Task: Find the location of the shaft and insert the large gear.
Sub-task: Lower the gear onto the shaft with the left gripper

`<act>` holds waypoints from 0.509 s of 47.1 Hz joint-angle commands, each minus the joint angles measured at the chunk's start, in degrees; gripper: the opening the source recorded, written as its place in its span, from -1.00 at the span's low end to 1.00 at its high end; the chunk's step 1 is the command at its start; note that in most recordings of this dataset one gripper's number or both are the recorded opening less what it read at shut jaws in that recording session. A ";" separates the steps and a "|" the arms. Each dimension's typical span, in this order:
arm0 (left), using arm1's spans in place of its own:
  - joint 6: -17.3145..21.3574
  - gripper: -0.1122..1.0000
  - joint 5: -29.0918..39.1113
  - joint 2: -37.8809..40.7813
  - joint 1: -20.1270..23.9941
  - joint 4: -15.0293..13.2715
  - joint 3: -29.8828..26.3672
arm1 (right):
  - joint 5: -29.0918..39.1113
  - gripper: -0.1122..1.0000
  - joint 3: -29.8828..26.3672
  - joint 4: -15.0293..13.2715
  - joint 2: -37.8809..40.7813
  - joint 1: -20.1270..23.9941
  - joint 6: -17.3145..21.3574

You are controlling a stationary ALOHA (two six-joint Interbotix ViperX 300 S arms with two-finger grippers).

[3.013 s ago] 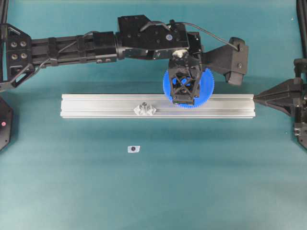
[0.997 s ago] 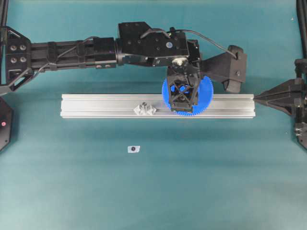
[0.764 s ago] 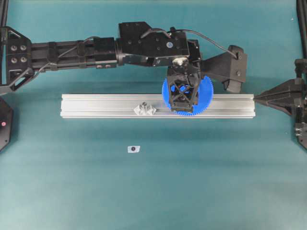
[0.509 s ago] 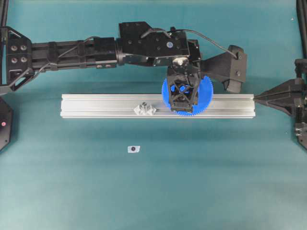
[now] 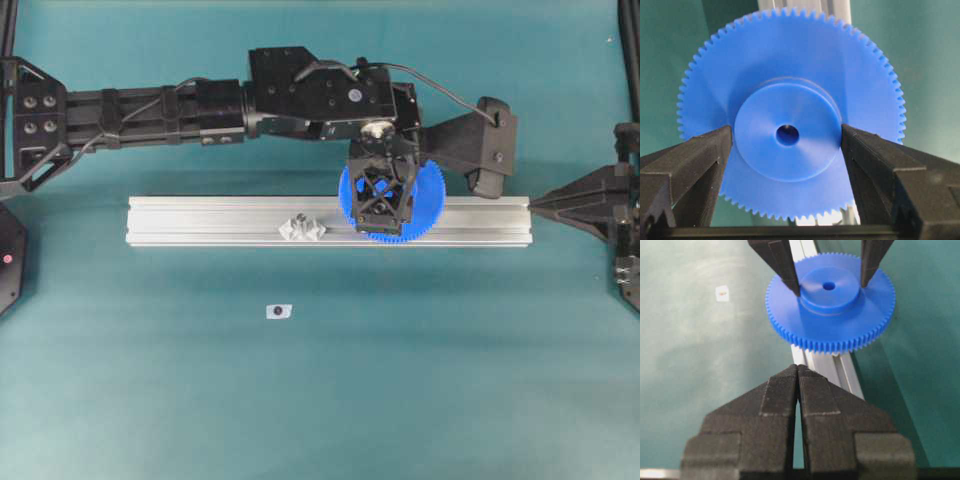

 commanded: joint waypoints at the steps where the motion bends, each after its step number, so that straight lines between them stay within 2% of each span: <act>1: 0.00 0.67 0.09 -1.76 -0.35 0.35 -2.11 | -0.18 -0.78 -0.62 0.00 0.44 -0.18 0.62; 24: 0.00 0.66 0.53 -1.76 -0.44 0.35 -2.72 | -0.18 -0.78 -0.70 0.00 0.35 -0.18 0.62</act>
